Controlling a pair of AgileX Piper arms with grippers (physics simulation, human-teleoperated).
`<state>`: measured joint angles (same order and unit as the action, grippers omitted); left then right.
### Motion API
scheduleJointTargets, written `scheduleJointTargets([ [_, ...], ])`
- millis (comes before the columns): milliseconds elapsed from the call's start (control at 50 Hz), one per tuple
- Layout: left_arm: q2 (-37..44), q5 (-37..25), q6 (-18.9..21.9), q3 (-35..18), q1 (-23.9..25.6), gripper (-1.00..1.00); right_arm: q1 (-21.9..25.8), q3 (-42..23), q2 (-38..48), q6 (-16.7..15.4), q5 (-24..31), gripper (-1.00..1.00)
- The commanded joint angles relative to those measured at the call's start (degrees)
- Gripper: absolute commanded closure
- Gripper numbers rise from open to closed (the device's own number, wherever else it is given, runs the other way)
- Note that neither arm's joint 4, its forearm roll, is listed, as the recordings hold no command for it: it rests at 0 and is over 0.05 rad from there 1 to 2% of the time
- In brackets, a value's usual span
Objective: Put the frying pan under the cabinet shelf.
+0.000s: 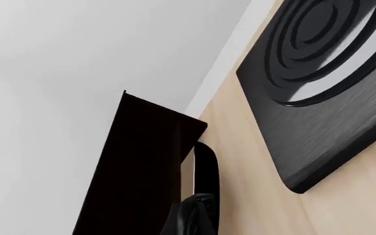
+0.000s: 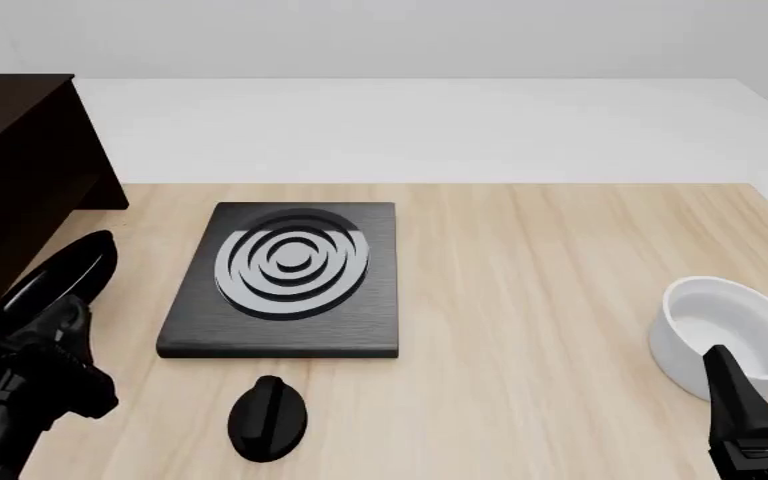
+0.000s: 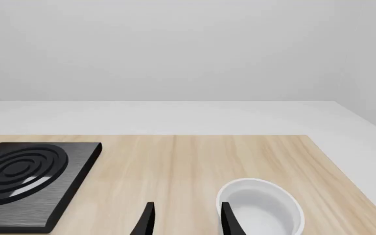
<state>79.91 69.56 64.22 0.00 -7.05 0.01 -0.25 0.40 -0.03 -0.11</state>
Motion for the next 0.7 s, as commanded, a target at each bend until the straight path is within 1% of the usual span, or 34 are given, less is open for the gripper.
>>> scheduleJointTargets([
  [20,0.38,0.33,-1.15,0.00,-1.33,1.00,0.00,0.00,-0.01,0.01,0.00,-1.00],
  [320,0.85,0.32,-2.30,0.00,-2.01,1.00,-0.01,0.00,0.00,0.00,0.00,-1.00],
  [560,1.35,0.32,-3.46,0.00,-3.48,1.00,0.00,0.00,0.00,-0.01,0.00,-1.00],
  [700,1.08,0.32,-3.25,0.00,-4.94,1.00,0.00,0.00,0.00,0.01,0.00,-1.00],
])
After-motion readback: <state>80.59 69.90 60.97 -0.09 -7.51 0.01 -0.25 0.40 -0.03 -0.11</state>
